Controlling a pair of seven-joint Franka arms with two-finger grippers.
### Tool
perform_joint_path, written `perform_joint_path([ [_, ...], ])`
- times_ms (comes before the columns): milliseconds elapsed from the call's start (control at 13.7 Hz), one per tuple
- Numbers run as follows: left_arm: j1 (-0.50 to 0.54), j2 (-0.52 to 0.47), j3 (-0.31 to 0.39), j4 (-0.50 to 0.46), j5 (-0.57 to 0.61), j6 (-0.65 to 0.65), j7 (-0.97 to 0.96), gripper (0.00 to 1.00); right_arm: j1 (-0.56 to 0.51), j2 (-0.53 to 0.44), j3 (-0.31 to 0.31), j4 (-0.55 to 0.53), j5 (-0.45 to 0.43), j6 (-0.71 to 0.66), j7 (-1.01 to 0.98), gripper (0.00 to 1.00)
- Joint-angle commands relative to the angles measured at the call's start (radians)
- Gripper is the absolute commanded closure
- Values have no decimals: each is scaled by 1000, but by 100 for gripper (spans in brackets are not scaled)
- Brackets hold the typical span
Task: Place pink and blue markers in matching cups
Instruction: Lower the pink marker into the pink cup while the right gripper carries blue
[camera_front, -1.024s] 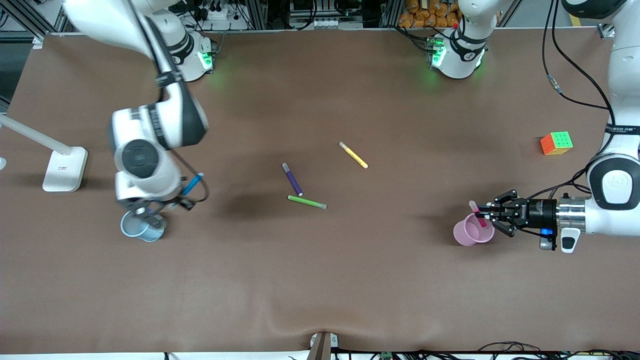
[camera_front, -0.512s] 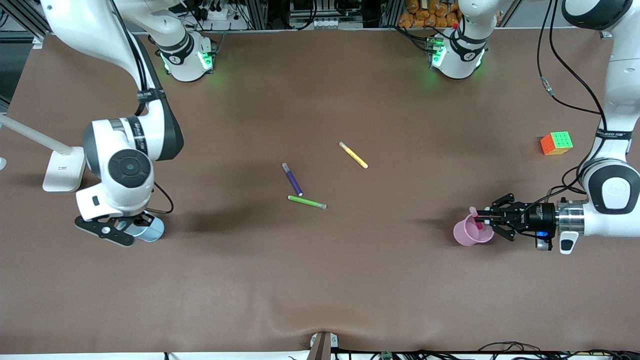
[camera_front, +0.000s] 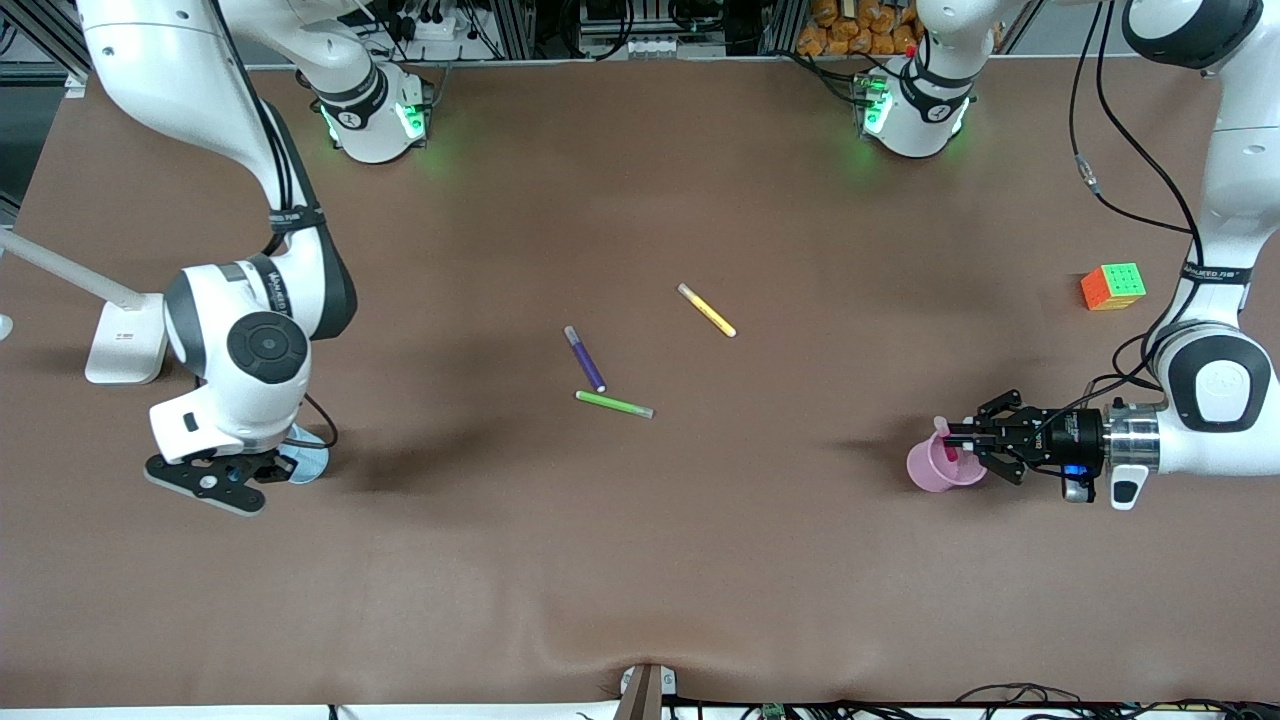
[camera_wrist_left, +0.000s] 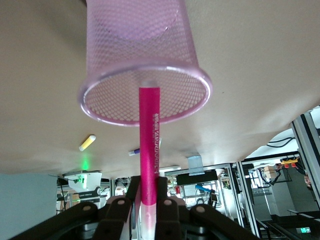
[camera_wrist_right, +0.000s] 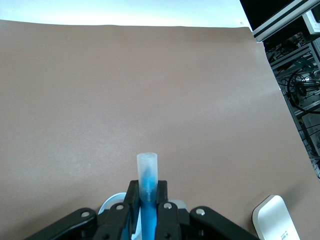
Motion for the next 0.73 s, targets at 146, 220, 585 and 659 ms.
perform_joint_path([
  [146, -4, 26, 7, 20, -20, 3, 34, 74, -19, 33, 13, -28, -111, 78, 139, 100],
  [220, -4, 26, 7, 22, -20, 3, 34, 53, -30, 41, 13, -29, -145, 88, 150, 100],
  [585, -5, 11, 7, 39, -12, 3, 1, 0, -36, 59, 13, -35, -182, 117, 219, 100],
  [659, -5, 3, 4, 55, -3, -1, -33, 0, -45, 61, 14, -35, -183, 133, 219, 100],
])
